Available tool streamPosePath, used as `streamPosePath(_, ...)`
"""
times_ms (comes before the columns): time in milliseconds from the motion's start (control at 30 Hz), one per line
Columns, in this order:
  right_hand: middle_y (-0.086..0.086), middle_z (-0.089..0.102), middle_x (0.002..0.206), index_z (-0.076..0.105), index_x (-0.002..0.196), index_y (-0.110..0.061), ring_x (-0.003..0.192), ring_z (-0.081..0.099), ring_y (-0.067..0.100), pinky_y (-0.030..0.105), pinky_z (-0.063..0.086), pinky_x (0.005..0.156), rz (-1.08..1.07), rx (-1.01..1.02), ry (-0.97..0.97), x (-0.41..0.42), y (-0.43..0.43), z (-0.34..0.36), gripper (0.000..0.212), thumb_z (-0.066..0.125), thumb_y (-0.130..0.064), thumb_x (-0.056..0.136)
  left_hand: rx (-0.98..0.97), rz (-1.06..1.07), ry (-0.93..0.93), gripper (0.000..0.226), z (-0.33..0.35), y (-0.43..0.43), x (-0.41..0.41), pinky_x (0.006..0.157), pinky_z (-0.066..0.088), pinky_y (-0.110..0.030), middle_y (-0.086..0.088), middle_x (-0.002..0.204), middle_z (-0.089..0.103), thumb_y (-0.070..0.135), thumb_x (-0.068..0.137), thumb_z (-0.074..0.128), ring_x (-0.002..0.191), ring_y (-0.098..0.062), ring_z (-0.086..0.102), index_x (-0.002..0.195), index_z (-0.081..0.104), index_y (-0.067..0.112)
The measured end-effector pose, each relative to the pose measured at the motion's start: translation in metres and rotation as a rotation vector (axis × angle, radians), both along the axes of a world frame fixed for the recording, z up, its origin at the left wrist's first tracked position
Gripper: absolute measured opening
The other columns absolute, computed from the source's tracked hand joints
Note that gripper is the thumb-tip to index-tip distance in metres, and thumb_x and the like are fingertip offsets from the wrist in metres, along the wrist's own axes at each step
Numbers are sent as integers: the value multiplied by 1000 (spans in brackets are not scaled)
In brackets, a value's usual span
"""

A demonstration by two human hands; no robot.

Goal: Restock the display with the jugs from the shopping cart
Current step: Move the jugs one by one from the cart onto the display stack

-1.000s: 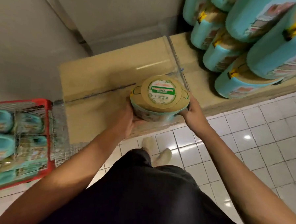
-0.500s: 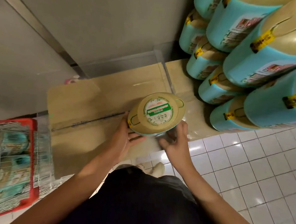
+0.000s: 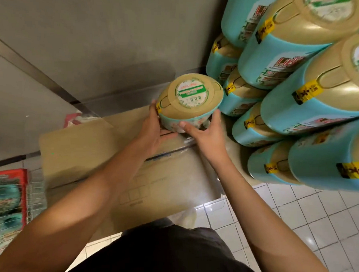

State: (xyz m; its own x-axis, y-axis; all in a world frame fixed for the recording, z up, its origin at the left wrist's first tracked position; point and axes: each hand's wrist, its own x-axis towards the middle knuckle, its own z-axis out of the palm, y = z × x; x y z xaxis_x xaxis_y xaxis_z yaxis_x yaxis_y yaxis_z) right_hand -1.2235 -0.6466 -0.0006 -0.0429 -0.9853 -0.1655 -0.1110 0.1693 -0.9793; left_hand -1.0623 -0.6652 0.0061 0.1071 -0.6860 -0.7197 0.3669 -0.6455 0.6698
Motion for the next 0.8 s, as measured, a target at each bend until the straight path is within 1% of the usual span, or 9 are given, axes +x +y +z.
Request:
streamPosePath(67, 5, 61, 141, 47, 138, -17, 133, 59, 18, 49, 50, 112, 4, 9, -23, 6, -18, -5, 85, 94, -42, 71, 2, 28, 0, 53, -5, -17, 6, 92, 62, -46, 5, 94, 78, 67, 105, 30, 103, -27, 76, 108, 70, 33)
streamPosePath(100, 6, 61, 141, 48, 138, -17, 133, 59, 19, 49, 50, 112, 3, 9, -27, 9, -26, -6, 84, 93, -42, 72, 2, 27, 12, 54, -7, -24, 9, 93, 62, -46, 3, 97, 77, 68, 104, 30, 104, -27, 75, 112, 70, 32)
streamPosePath(200, 8, 60, 140, 48, 137, -17, 131, 60, 21, 49, 51, 110, -13, -2, -10, 20, -47, -11, 82, 90, -48, 74, -4, 21, 35, 64, -9, -48, 18, 96, 60, -50, -7, 121, 71, 70, 103, 33, 111, -30, 72, 139, 61, 26)
streamPosePath(333, 7, 58, 140, 47, 139, -15, 131, 59, 21, 48, 50, 111, -44, -19, 30, 33, -72, -15, 78, 87, -46, 80, -34, 35, 47, 64, -6, -79, 27, 86, 64, -49, -8, 126, 70, 69, 102, 38, 100, -28, 76, 139, 62, 24)
streamPosePath(433, 6, 58, 139, 48, 140, -13, 130, 58, 19, 46, 49, 112, -75, -38, 58, 40, -91, -15, 72, 86, -40, 85, -60, 78, 102, 66, -10, -91, 29, 94, 61, -48, -11, 140, 64, 69, 101, 43, 108, -30, 74, 148, 54, 24)
streamPosePath(500, 8, 57, 141, 49, 142, -11, 130, 58, 19, 45, 48, 113, -78, -40, 84, 43, -99, -16, 71, 85, -39, 87, -74, 106, 141, 66, -14, -95, 30, 100, 59, -46, -10, 145, 60, 68, 100, 47, 115, -32, 71, 149, 51, 24)
streamPosePath(667, 9, 57, 140, 48, 141, -8, 131, 56, 21, 46, 47, 113, -78, -51, 123, 44, -104, -23, 74, 83, -42, 87, -141, 101, 206, 61, -31, -89, 31, 105, 55, -47, -9, 143, 63, 62, 100, 53, 122, -29, 68, 149, 52, 25)
streamPosePath(733, 8, 54, 140, 47, 142, -8, 131, 54, 19, 41, 46, 114, -98, -55, 144, 45, -103, -25, 80, 82, -51, 84, -160, 79, 195, 65, -35, -87, 31, 108, 53, -46, -8, 146, 60, 64, 100, 51, 127, -28, 65, 151, 49, 25)
streamPosePath(800, 6, 51, 140, 46, 144, -9, 131, 51, 16, 26, 43, 113, -124, -56, 166, 46, -101, -27, 90, 79, -62, 79, -165, 59, 159, 68, -35, -85, 30, 107, 54, -47, -7, 148, 59, 68, 99, 49, 127, -27, 65, 152, 47, 26)
